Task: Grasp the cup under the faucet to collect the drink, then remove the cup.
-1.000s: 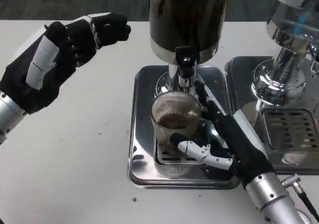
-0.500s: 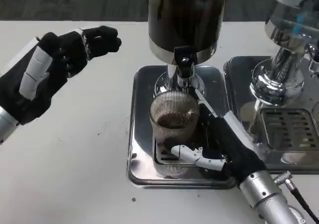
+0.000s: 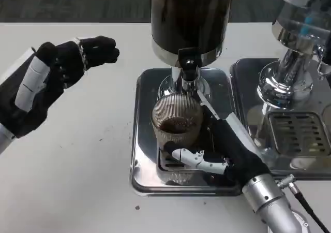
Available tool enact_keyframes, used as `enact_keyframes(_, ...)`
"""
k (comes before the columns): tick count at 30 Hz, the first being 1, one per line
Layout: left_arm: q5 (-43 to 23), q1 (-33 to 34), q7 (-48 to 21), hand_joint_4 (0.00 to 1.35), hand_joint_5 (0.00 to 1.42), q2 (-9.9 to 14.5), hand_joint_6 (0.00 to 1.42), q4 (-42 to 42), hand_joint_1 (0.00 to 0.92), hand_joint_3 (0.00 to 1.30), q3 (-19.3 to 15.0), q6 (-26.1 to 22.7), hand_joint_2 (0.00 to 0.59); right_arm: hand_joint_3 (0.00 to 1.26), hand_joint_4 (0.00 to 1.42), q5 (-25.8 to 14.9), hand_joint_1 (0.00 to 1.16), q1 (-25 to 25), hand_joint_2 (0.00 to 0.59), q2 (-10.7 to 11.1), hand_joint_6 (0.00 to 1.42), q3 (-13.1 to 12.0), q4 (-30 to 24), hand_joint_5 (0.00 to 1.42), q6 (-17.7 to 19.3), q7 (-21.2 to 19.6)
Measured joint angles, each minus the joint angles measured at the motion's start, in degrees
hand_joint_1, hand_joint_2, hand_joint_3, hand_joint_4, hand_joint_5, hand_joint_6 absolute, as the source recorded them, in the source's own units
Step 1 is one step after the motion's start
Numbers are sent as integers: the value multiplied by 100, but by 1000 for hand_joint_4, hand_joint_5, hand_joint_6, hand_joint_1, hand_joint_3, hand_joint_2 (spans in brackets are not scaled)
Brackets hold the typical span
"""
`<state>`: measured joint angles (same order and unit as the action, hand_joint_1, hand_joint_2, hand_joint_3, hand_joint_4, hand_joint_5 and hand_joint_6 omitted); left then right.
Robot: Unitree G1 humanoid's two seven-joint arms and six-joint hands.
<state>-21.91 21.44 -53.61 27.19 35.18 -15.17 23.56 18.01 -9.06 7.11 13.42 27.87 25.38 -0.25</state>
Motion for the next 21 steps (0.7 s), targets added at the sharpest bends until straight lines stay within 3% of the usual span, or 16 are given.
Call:
enact_keyframes(12,1,-71,42,340,257,108,120,-3,0,375,-2,0,100,250,256,91,692,-84,204,-67,246,115,192,227,45,-395)
enact_keyframes(21,2,-117,87,352,268,133,121,-3,0,375,-4,1,108,355,390,338,703,-51,215,-122,401,228,205,373,57,-967)
